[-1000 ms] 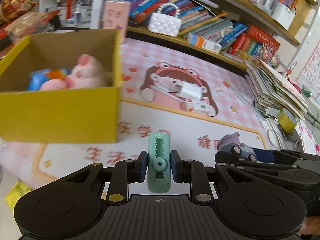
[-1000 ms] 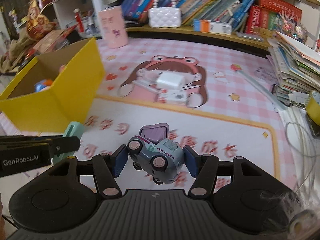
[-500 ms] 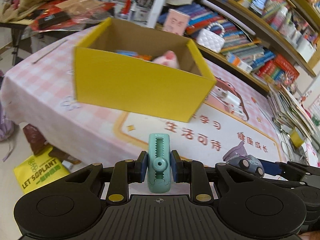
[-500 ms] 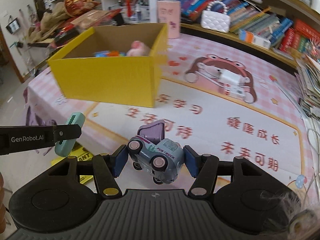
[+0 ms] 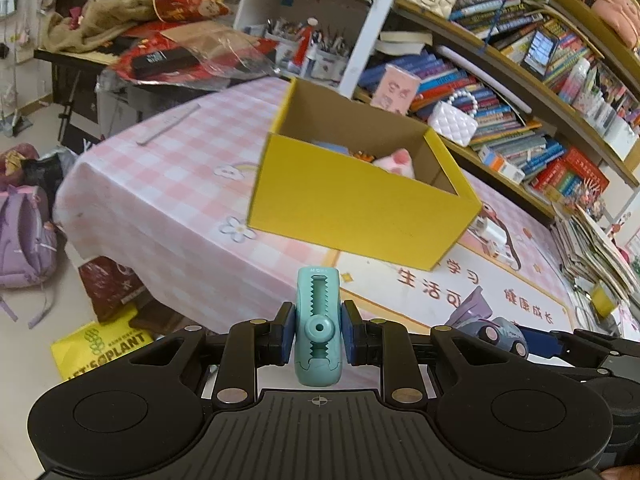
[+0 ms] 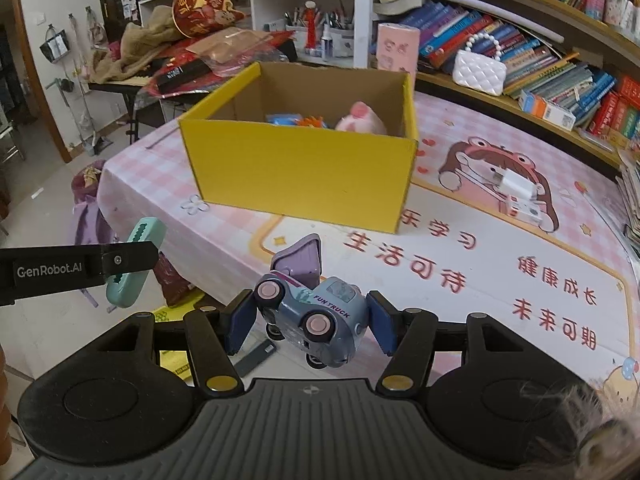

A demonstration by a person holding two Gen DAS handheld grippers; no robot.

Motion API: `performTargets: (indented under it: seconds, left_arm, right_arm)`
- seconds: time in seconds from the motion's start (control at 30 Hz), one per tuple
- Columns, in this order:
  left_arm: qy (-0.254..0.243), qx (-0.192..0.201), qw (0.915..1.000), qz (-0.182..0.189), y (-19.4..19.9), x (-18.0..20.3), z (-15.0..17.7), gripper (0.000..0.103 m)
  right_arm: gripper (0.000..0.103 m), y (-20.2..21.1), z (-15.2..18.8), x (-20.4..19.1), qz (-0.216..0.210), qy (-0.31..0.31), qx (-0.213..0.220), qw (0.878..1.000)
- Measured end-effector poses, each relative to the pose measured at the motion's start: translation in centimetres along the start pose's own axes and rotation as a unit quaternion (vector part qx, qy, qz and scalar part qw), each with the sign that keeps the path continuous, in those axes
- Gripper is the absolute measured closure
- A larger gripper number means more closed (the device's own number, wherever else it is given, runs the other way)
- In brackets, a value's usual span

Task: Organize objects

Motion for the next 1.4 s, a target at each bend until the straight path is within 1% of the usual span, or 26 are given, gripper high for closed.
performTargets:
  seconds: [0.1,0.2,0.37,0.47,0.57,0.67,0.8,0.93,1.0,1.23,1.4]
  left_arm:
    - [-0.008,0.015,0.9999,-0.003,1.1,-0.3,-0.6,0.08]
    - [-0.019,0.035,0.9992,0.0,1.9,-0.1,-1.5,0.08]
    - [-0.025,0.075,0.9968,0.012,2.4,0.4,-4.3,0.08]
    - [-0.031,0.1,0.9944,0.016,1.8,1.1,-6.4,0.08]
    - [-0.038,0.119,0.9921,0.013,0.6,1.6,-8.4,0.08]
    - [-0.043,0.126,0.991,0.01,-0.9,2.1,-10.1,0.08]
    - [-0.053,0.12,0.9914,0.005,-3.8,2.6,-11.9,0.08]
    - [-0.054,0.109,0.9925,-0.004,-7.1,2.5,-13.5,0.081]
    - [-0.056,0.1,0.9933,-0.014,-8.7,2.2,-14.0,0.08]
    - [-0.048,0.066,0.9959,-0.039,-13.1,0.9,-14.8,0.08]
    - [-0.044,0.041,0.997,-0.048,-15.2,0.3,-15.1,0.08]
  right_arm:
    - [0.045,0.6,-0.6,-0.9,-0.005,0.001,0.014,1.0]
    - [0.045,1.4,-1.4,-1.5,-0.009,0.005,0.042,0.999]
    - [0.045,2.2,-4.3,-1.3,-0.003,-0.012,0.093,0.996]
    - [0.045,2.2,-6.6,-0.6,0.008,-0.022,0.128,0.991]
    - [0.045,1.9,-9.2,0.4,0.016,-0.031,0.164,0.986]
    - [0.045,0.5,-11.7,1.1,0.021,-0.032,0.186,0.982]
    - [0.045,-2.4,-14.2,1.3,0.019,-0.024,0.187,0.982]
    - [0.045,-5.8,-15.8,1.0,0.01,-0.004,0.17,0.985]
    - [0.045,-7.5,-16.3,0.8,0.013,0.009,0.163,0.986]
    - [0.045,-13.8,-17.6,0.8,0.007,0.041,0.11,0.993]
    - [0.045,-17.0,-17.8,0.3,0.001,0.066,0.072,0.995]
Point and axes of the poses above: each gripper's, at about its wrist camera, not at the fingertips, and y roughly against the way its jaws point, x to its right, z to its underside, the point moved 1 cm from there along -y, roughly the way its jaws point, and after that the axes turned 13 degrees about z, right-handed, at the moved point
